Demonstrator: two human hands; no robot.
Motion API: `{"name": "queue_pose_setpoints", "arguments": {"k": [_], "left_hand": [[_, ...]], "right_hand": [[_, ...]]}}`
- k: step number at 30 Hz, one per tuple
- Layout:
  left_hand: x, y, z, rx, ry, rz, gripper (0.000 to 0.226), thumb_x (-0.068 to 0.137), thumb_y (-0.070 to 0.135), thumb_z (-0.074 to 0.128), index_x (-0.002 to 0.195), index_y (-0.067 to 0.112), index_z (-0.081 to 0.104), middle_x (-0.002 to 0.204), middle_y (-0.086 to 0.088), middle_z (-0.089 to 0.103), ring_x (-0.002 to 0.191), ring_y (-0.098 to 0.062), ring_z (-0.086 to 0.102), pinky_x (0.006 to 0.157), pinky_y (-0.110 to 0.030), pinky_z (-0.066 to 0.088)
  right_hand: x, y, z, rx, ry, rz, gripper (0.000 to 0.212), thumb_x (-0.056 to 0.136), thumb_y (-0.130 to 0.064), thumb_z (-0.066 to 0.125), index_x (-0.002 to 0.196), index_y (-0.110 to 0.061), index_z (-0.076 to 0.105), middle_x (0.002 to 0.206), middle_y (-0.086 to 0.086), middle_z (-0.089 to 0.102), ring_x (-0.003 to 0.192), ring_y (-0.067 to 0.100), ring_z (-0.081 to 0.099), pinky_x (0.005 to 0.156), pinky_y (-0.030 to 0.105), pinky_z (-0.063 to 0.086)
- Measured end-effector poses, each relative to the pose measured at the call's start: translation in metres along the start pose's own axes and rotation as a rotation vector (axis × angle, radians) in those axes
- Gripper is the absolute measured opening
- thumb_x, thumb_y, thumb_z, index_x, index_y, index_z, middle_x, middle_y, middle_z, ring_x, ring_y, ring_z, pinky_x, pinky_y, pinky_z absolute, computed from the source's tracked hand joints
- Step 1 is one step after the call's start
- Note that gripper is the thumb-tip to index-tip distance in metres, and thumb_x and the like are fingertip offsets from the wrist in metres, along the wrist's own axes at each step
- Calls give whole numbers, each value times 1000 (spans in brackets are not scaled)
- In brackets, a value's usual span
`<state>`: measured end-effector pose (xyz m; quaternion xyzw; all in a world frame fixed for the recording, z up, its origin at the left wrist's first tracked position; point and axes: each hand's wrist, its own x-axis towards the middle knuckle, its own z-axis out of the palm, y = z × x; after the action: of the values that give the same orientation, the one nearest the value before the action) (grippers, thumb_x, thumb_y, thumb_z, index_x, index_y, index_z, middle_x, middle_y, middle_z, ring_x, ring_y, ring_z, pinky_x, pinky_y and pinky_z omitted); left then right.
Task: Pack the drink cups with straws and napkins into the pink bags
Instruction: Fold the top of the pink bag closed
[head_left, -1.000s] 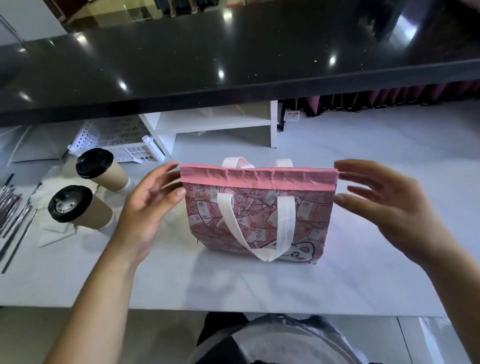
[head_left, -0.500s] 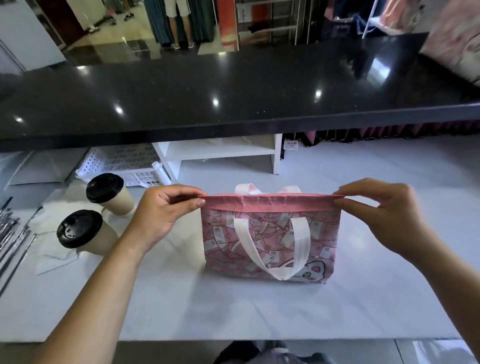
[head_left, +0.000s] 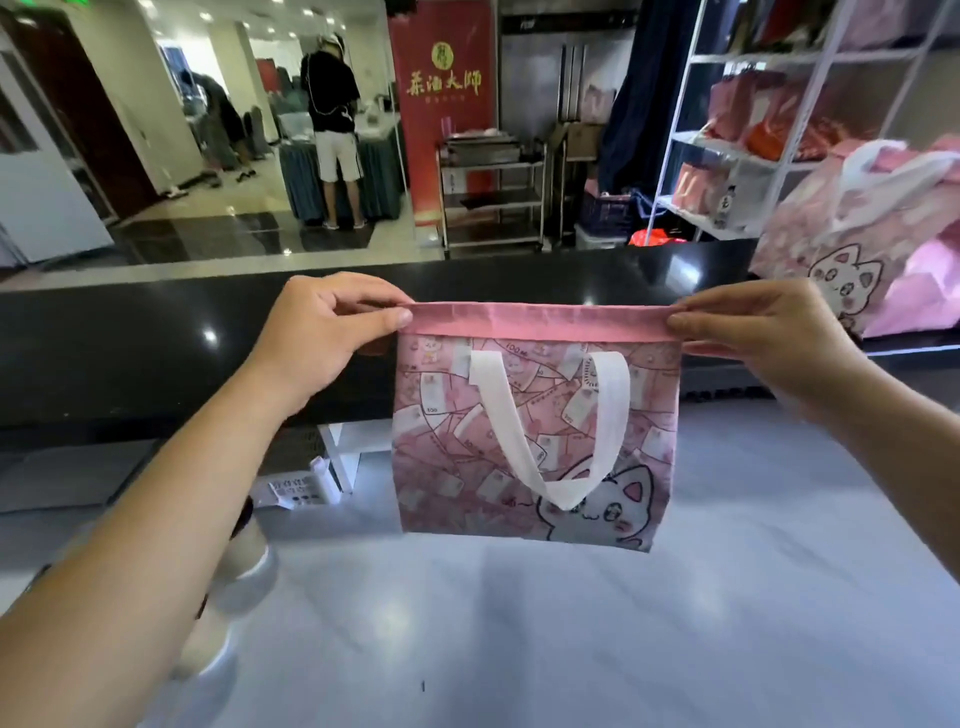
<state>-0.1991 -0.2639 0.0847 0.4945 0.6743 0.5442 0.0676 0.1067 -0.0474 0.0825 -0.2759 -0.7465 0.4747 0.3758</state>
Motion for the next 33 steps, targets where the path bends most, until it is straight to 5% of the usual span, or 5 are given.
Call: {"name": "queue_pose_setpoints", "arguments": {"k": [3, 14, 21, 27, 33], "left_hand": [[43, 19, -8, 18, -4, -12, 20, 83, 11, 78, 84, 31, 78, 80, 17, 76, 80, -1, 70, 72, -17, 54], [156, 28, -3, -62, 7, -184, 11, 88, 3, 72, 92, 12, 76, 83, -15, 71, 55, -11, 65, 51, -22, 53], [171, 2, 36, -67, -4, -254, 8, 91, 13, 69, 96, 15, 75, 108, -11, 74, 89, -21, 75, 74, -34, 63], [83, 6, 66, -153, -87, -50, 61, 81, 50, 77, 135, 36, 53, 138, 11, 52, 126, -8, 52, 107, -40, 45], [-14, -37, 96, -132, -103, -93, 112, 64, 58, 87, 153, 46, 20, 161, 15, 10, 150, -9, 16, 121, -43, 23]], "right_hand": [[29, -19, 4, 6, 51, -12, 13, 72, -17, 81, 85, -16, 78, 86, 11, 77, 80, 22, 74, 86, 45, 60], [100, -47, 20, -51, 271, -125, 14, 82, -12, 80, 77, -24, 76, 79, 4, 75, 80, 29, 72, 82, 47, 61], [93, -18, 49, -185, 431, -151, 10, 87, -14, 76, 92, -22, 78, 82, 0, 75, 67, 8, 65, 73, 28, 57], [71, -30, 73, -165, 344, -237, 10, 86, -14, 77, 96, -11, 78, 75, -11, 71, 58, -6, 61, 61, 17, 52], [35, -25, 95, -152, 98, -270, 38, 79, -27, 83, 115, -21, 73, 104, -11, 75, 94, 8, 70, 84, 26, 56]]}}
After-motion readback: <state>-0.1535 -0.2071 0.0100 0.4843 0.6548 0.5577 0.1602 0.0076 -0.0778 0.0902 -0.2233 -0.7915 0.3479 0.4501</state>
